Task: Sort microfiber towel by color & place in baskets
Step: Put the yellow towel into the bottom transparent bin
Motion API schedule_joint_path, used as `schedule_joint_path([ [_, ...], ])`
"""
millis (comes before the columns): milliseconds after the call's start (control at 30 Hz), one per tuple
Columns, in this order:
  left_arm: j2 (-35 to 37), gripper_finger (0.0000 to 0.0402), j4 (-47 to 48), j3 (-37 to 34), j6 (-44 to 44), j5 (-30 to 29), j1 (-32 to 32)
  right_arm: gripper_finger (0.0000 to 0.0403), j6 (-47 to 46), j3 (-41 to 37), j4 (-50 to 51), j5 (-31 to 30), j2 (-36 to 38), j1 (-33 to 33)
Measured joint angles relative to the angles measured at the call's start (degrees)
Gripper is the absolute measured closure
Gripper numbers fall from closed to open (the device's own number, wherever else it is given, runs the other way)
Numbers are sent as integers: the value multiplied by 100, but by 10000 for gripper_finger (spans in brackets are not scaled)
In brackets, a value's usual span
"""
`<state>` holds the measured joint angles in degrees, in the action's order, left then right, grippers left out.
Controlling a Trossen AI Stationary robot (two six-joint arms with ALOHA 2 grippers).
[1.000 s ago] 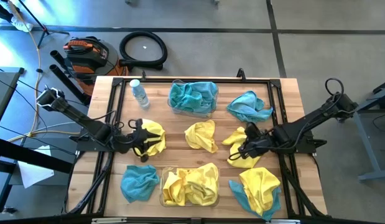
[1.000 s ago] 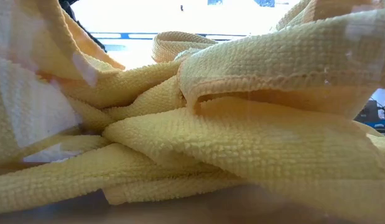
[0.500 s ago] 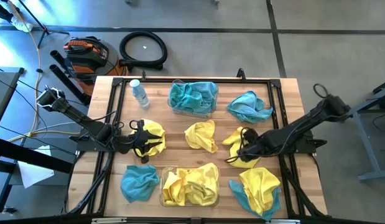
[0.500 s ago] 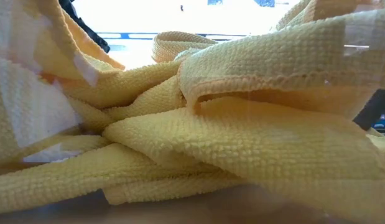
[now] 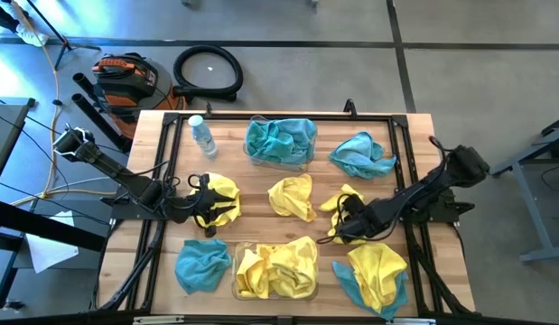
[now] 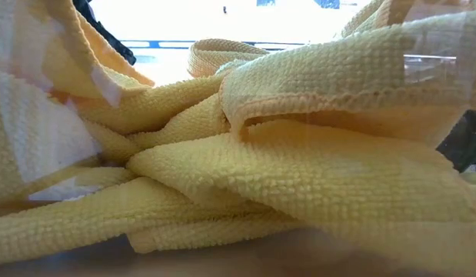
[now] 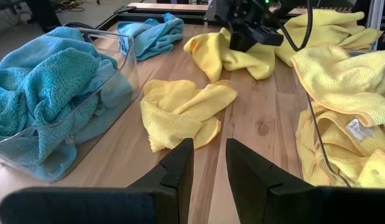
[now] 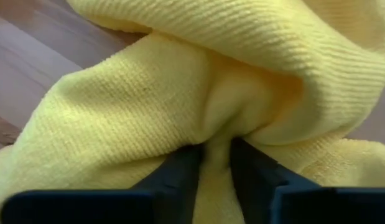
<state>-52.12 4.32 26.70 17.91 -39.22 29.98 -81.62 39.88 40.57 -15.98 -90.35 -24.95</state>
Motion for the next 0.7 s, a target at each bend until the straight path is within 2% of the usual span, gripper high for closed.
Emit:
schedule_joint_path([
  [167, 0, 321, -31, 0, -2, 0, 2, 391, -45, -24, -27, -266, 440, -168],
  [300, 0, 321, -107, 0, -2, 4, 1, 383, -86, 156, 87, -593, 1004, -294],
  [400, 0, 321, -105, 0, -4, 4, 0, 396, 40, 425, 365, -974, 1361, -440],
  [533, 0, 321, -106, 0, -4, 5, 2, 395, 294, 1081, 866, -1733, 1659, -686],
  [700, 0, 321, -114, 0, -4, 4, 0, 400, 1021, 2161, 1241, -2584, 1643, -952],
])
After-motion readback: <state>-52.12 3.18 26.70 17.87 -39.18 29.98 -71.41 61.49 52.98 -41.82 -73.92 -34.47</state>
